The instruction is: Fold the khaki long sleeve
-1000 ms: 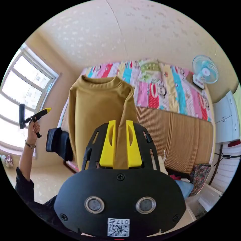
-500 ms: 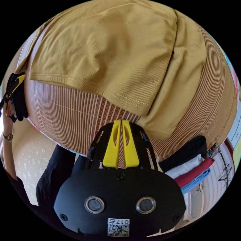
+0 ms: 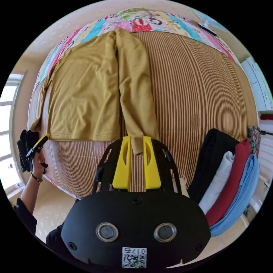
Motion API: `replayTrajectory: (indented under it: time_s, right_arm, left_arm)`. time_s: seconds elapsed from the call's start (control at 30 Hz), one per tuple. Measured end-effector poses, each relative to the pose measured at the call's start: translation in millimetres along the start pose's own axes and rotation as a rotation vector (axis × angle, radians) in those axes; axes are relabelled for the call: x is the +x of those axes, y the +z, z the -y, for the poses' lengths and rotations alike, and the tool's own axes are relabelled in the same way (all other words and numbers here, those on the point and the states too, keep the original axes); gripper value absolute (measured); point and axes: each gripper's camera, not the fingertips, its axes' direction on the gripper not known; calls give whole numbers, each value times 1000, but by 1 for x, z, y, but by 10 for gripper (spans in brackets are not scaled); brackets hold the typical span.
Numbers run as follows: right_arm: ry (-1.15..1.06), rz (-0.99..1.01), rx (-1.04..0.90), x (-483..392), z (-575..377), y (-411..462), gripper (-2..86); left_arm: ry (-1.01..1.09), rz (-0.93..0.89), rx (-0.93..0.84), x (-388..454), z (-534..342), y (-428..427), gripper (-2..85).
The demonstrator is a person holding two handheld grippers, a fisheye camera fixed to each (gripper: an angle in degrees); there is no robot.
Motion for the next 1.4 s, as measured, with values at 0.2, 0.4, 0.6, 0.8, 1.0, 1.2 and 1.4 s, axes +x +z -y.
replayTrajectory:
  time_s: [0.2,0.4,0.6,0.8,1.0,1.2,1.4]
  right_arm:
    - [-143,-126,-163,-3,-12,24,52]
    - [267,-212,288,101,-63,-86,68]
    - [89,118,182,49,-107,-32,121]
    - [-2,300,47,-14,-134,58,118]
    - [-35,277,-36,-25,-143,75,47]
    - [-108,194,-103,0,-225,81,33]
    - [-32,203,-236,28,-369,101,29]
  left_arm:
    - [-103,-111,-33,-32,-20,-12,48]
    - [-69,-116,-60,-53,-48,-35,40]
    - [-153,-176,-26,-72,-79,-51,45]
    - [-213,-193,-17,-86,-90,-62,60]
    - [-202,-230,-93,-91,-84,-54,51]
    - [-62,-173,-200,-64,-145,-73,39]
    - [-137,-206,-362,-42,-291,-98,43]
